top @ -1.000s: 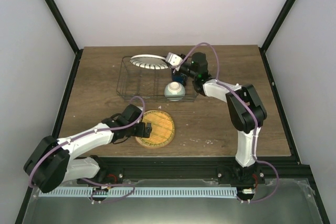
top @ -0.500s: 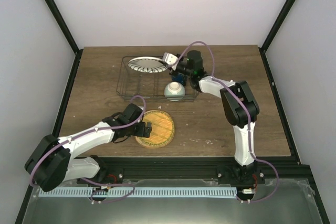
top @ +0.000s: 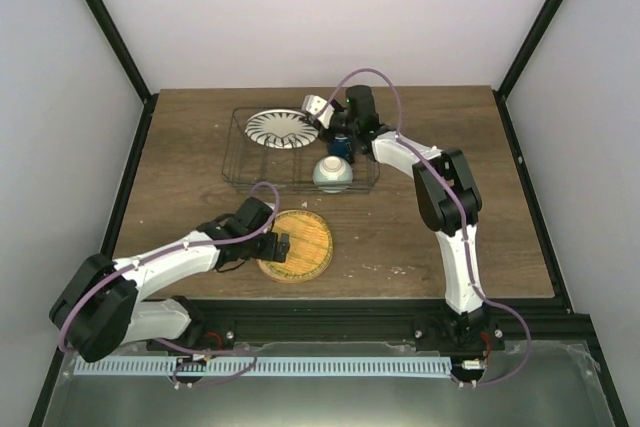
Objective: Load the mixed dishes into the dish rack
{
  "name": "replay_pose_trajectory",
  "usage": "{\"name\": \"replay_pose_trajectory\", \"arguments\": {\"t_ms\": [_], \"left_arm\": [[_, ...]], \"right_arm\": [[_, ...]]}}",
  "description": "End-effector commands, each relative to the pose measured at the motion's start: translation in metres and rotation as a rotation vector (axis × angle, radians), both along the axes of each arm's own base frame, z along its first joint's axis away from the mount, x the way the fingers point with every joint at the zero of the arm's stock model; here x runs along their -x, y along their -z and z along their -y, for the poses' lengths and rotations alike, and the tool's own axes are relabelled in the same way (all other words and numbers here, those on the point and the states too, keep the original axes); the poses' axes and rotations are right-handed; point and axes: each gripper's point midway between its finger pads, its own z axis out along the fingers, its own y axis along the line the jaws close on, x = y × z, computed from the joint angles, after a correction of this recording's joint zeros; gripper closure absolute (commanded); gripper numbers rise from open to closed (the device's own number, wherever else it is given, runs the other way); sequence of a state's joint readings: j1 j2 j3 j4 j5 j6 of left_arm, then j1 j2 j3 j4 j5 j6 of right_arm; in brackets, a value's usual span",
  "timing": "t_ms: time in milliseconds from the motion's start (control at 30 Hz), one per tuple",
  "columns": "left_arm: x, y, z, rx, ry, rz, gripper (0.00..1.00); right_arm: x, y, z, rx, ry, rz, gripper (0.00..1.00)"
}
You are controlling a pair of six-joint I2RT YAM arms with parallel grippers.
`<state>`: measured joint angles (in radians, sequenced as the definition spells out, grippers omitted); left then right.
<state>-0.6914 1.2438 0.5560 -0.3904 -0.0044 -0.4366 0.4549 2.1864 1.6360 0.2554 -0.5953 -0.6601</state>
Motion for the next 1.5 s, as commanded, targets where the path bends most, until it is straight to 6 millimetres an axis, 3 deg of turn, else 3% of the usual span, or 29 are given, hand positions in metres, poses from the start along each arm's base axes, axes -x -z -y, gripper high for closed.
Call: {"name": "replay_pose_trajectory", "arguments": {"t_ms": [0,167,333,433,667,767,867,933,1067,1300,1467], "left_arm": [[-0.008,-0.010,0.009,0.030,0.016,0.025,0.00],[-0.008,-0.009,0.010,0.035,0.014,0.022,0.00],[-0.007,-0.009,0.008,0.033,0.004,0.020,0.00],[-0.008,-0.013,0.007,0.040,-0.014,0.024,0.00],[-0.006,-0.015,-0.002,0.013,-0.052,0.017,0.00],[-0.006,-0.022,-0.008,0.003,-0.067,0.040,0.00],[-0.008,-0.035,-0.013,0.002,-0.081,0.074,0.00],[-0.009,-0.043,-0.015,0.004,-0.089,0.097,0.00],[-0.006,-0.051,-0.019,0.010,-0.099,0.109,0.00],[0.003,-0.050,-0.010,0.065,-0.065,0.075,0.01],[0.005,-0.047,-0.002,0.105,-0.036,0.079,0.07]], "right_arm": [[-0.006,-0.048,-0.003,-0.052,-0.014,0.075,0.98],[-0.009,-0.044,-0.002,-0.037,0.003,0.046,0.84],[-0.006,-0.050,0.003,-0.053,0.029,0.075,0.48],[-0.006,-0.058,0.008,-0.059,0.056,0.098,0.38],[-0.002,-0.089,0.031,-0.077,0.186,0.103,0.35],[0.009,-0.119,0.050,-0.129,0.281,0.105,0.35],[0.019,-0.131,0.075,-0.178,0.405,0.060,0.34],[0.027,-0.129,0.088,-0.188,0.483,0.025,0.34],[0.047,-0.105,0.108,-0.189,0.611,-0.098,0.37],[0.110,-0.064,0.120,-0.221,0.670,-0.312,0.36],[0.155,-0.041,0.129,-0.215,0.686,-0.409,0.36]]}}
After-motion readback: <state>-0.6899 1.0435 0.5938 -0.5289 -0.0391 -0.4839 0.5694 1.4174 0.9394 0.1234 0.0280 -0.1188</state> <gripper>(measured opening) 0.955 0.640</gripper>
